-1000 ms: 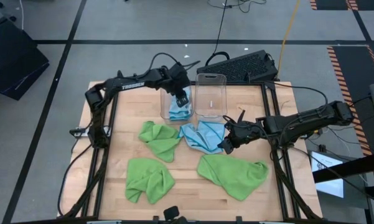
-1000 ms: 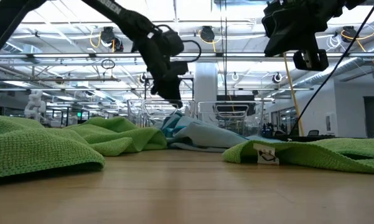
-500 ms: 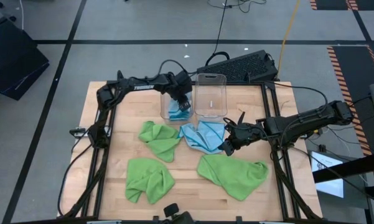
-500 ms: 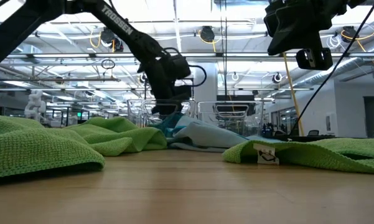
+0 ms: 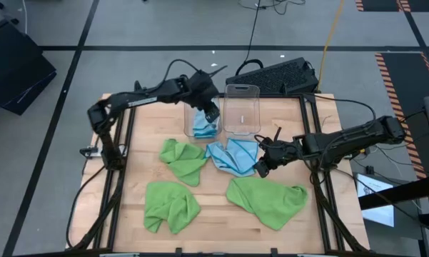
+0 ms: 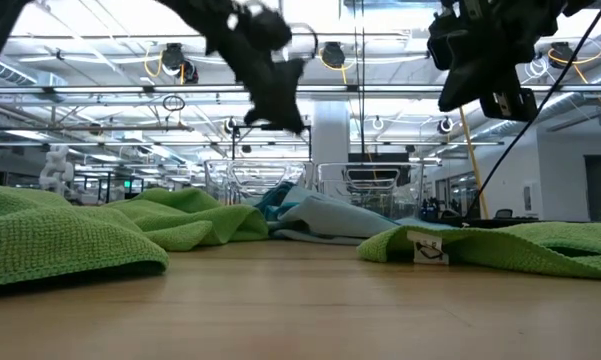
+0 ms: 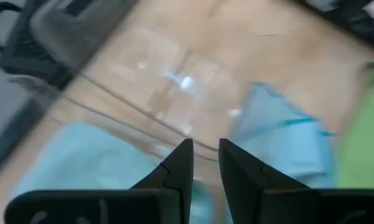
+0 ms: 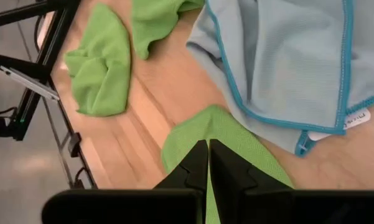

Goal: Fold microfiber towels
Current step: Fold the blue microfiber towel

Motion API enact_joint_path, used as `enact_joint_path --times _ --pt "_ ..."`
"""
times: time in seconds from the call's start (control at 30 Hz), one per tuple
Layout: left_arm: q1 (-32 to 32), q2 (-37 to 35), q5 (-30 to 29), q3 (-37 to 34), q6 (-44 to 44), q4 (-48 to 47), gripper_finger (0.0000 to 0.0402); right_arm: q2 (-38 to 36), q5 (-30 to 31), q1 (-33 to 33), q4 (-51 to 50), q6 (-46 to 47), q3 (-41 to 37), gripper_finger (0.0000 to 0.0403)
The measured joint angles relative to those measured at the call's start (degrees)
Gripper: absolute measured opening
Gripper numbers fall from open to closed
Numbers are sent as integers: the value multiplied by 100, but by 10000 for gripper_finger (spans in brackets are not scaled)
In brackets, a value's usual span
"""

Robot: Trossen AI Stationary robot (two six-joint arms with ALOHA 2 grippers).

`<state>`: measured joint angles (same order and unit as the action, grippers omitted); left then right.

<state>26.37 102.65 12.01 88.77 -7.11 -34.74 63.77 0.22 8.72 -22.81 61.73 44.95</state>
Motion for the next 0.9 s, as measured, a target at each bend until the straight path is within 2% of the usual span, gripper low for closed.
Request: enact_joint_path --times 0.13,0.3,0.47,0.6,0.77,0.9 --pt "-571 -411 14 4 -585 -429 77 2 -15 -40 115 -143 -197 11" --pt "-1545 -462 -111 -7 -1270 -1021 80 0 -25 -40 242 -92 -522 11" --pt "-2493 -427 -779 -2 -2233 -999 105 2 -205 -51 258 1 -914 22" --pt "-2983 -435 -1466 -2 -2975 -881 129 2 -352 -51 327 234 -1344 57" --pt "-3155 -435 -1508 -2 -3473 -877 142 2 -491 -38 805 713 -1872 117" --pt "-3173 -435 -1507 -2 -3573 -876 143 2 -448 -49 1573 1015 -2296 166"
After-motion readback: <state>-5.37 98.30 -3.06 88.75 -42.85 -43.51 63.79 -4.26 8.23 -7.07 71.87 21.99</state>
